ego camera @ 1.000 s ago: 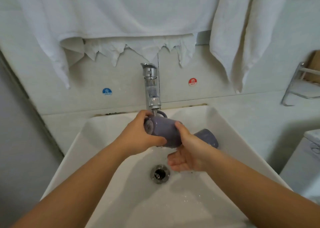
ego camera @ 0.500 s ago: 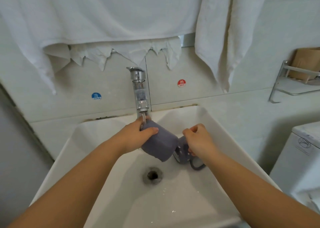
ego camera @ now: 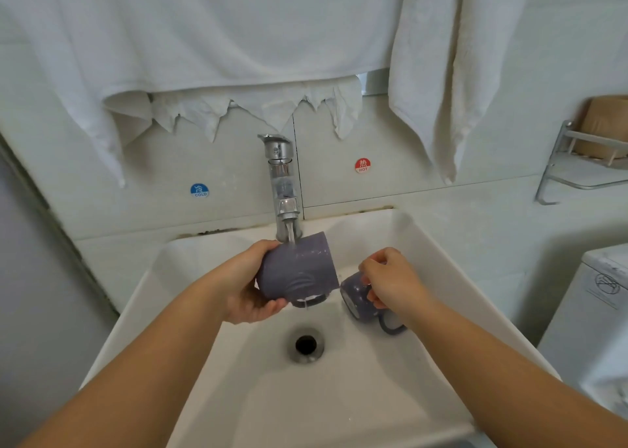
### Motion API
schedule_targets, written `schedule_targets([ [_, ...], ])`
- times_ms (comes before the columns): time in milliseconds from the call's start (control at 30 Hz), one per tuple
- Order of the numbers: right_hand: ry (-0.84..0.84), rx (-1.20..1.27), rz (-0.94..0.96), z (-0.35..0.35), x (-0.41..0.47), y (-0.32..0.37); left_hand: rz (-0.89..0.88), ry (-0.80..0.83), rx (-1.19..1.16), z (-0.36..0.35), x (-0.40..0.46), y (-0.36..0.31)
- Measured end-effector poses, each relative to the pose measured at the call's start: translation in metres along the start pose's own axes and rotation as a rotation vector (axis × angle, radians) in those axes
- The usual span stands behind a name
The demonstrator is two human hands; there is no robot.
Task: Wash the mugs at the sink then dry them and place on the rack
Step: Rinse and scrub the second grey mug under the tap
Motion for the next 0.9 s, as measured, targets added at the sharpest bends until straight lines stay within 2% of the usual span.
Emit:
schedule_targets([
  [133,0.012,0.03,0.004,0.001,-0.001,-0.001,0.039,0.07,-0.01,-0.006,0.004,0.007],
  [167,0.012,0.031,0.005,0.002,-0.001,-0.001,0.01,0.029,0.007,-0.006,0.004,0.007],
  [233,0.012,0.028,0.002,0.002,0.0,-0.002,-0.148,-0.16,0.14,-0.001,0.005,0.008],
  [367,0.046,0.072,-0.014,0.0,0.0,0.001,-0.512,-0.622,0.956,0.013,0.003,0.005],
  [467,0.055,0.067,-0.008,-0.001,-0.001,0.002,-0.626,-0.747,1.382,0.01,-0.008,0.002],
  [633,0.06,0.045,-0.005,-0.001,-0.002,0.0,-0.633,-0.677,1.42,0.013,-0.016,-0.007],
  [833,0.069,-0.005,0.01,-0.005,-0.001,0.005,-0.644,-0.733,1.491,0.021,-0.024,-0.001],
  [900,0.06,-0.028,0.022,-0.006,0.0,0.005,-0.679,-0.773,1.609,0.022,-0.026,0.0],
])
Point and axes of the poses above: each hand's wrist, its own x-axis towards the middle knuckle, its own z-axis out of the back of the hand, y = z × x, the point moved 1 cm from there along x, towards the middle knuckle, and after that the axes turned 10 degrees about z, right-handed, at the moved point
